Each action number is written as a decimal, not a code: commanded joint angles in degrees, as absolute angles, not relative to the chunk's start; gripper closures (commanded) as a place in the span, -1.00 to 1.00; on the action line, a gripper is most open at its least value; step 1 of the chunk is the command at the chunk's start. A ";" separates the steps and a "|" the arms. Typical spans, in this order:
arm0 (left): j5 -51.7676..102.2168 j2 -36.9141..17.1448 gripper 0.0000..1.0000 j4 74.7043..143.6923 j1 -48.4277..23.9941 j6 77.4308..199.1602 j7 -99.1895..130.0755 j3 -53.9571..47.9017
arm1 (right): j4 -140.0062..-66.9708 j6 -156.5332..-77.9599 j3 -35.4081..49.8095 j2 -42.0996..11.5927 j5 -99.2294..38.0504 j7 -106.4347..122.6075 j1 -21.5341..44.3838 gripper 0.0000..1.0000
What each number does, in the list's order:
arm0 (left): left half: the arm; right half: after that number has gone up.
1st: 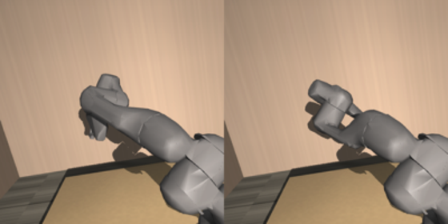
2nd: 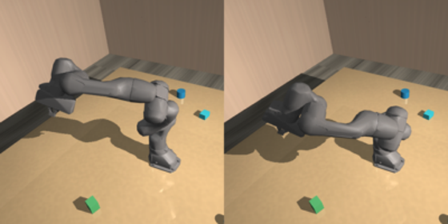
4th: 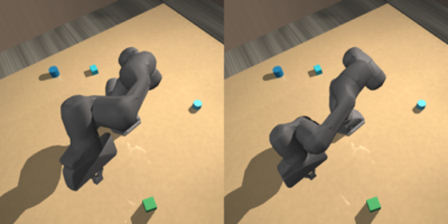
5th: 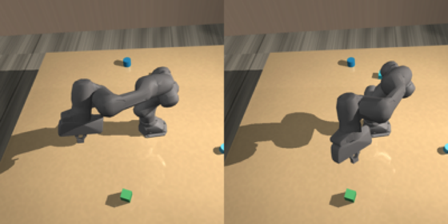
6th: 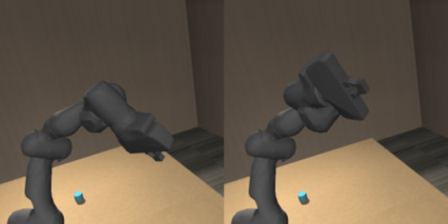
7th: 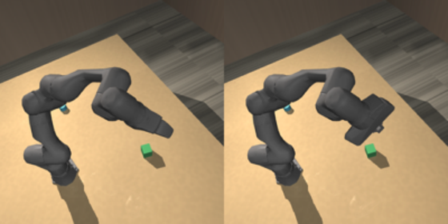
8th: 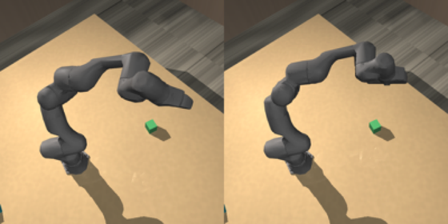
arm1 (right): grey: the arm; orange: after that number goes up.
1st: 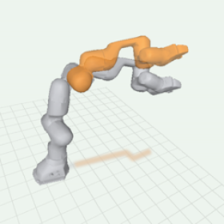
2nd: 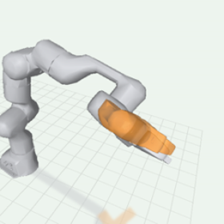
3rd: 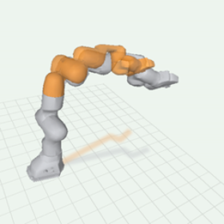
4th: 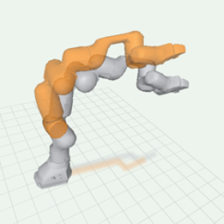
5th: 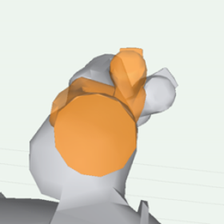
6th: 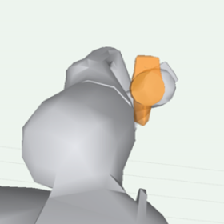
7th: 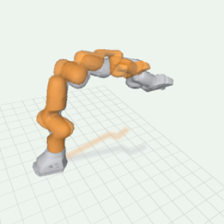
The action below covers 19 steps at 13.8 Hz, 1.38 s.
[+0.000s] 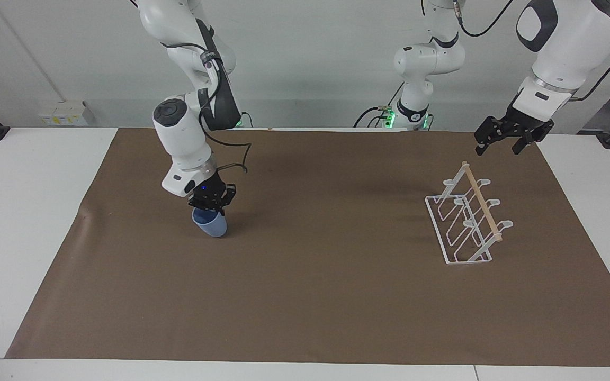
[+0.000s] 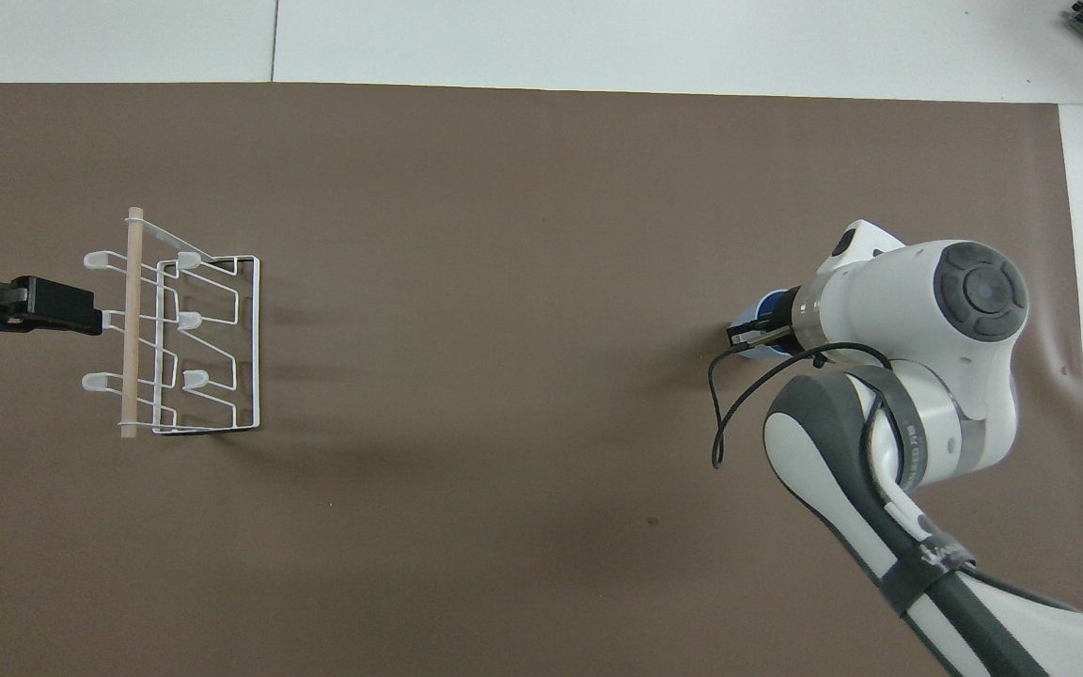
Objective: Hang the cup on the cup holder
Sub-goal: 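Carry the cup toward the rack while the left gripper rises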
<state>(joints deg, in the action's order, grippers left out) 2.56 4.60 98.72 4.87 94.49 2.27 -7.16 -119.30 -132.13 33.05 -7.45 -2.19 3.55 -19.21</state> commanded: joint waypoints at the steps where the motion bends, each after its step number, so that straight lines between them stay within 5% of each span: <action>1: 2.99 5.80 -1.00 100.02 5.71 94.30 1.76 -7.56 | -117.51 -133.32 33.22 -8.52 -9.36 3.78 -15.75 1.00; 9: 3.51 6.68 -1.00 99.32 5.89 91.85 9.53 -7.73 | -116.98 -142.54 33.22 -9.14 -33.18 3.87 -5.99 1.00; 19: 29.48 9.57 -1.00 104.40 9.55 91.13 57.69 -7.56 | -99.24 -144.67 33.13 -11.08 -57.39 -7.51 3.34 1.00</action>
